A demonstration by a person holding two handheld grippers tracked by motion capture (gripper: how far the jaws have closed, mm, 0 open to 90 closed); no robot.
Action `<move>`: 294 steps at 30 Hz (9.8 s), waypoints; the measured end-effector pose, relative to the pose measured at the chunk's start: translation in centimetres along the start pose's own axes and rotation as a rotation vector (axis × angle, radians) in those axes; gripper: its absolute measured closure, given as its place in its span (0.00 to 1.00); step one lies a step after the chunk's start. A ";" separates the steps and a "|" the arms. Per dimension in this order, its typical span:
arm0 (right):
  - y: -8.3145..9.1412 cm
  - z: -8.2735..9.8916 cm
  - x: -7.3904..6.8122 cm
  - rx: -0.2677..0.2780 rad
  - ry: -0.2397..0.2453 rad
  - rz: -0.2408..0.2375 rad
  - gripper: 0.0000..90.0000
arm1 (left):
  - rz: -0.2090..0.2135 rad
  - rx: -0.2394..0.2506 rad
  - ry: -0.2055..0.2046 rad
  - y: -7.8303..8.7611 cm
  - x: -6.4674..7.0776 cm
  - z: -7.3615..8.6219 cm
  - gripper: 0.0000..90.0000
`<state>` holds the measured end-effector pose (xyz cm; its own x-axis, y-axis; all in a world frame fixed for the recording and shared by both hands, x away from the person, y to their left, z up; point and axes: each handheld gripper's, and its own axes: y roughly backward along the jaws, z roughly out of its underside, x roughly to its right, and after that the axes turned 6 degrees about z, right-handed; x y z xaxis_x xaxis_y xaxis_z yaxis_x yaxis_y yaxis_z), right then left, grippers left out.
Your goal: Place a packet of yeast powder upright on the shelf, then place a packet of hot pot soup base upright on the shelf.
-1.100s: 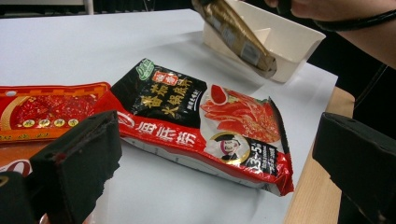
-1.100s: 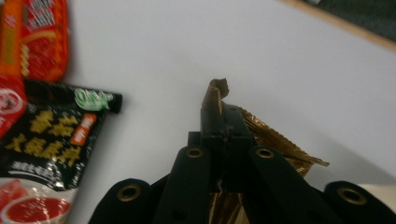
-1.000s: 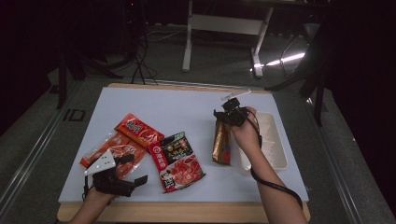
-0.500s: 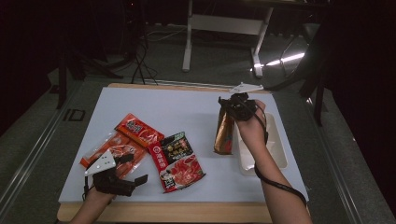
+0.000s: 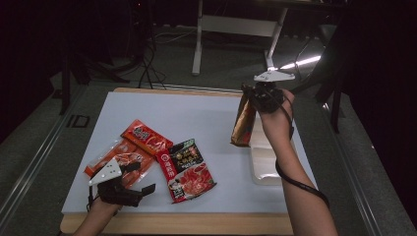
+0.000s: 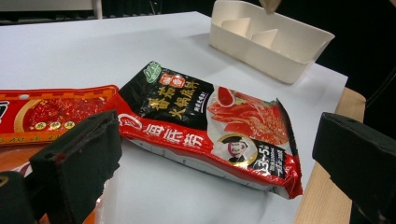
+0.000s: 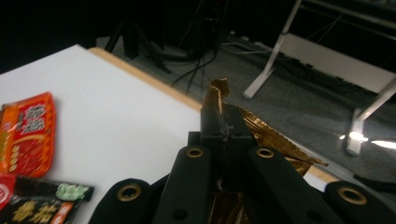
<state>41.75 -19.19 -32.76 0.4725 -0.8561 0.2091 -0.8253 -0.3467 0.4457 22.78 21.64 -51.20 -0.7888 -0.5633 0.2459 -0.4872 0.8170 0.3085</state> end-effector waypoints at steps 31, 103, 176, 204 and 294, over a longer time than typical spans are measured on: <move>-4.6 3.2 7.2 0.055 -0.055 0.307 1.00 | 0.002 0.005 0.009 0.0 0.0 0.0 0.02; -2.2 10.1 8.4 -0.082 0.206 0.446 1.00 | -0.002 -0.017 -0.007 -0.3 0.3 0.0 0.02; 5.3 10.5 -1.0 0.137 -0.073 -0.210 0.18 | -0.004 -0.022 0.002 -0.5 0.2 0.1 0.02; 13.0 14.6 -4.0 0.191 -0.071 -0.336 0.17 | -0.190 -0.306 0.087 -2.0 -0.7 -1.1 0.66; 11.6 17.9 -4.7 0.163 -0.020 -0.331 0.19 | 0.022 -0.674 0.026 -16.0 0.7 -3.3 1.00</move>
<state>24.41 -26.07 -44.17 0.7176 -0.6939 0.0593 -0.6678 -0.6613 0.3416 31.25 7.72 -52.90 -0.7825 -0.5572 0.2780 -0.1246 0.5775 0.8068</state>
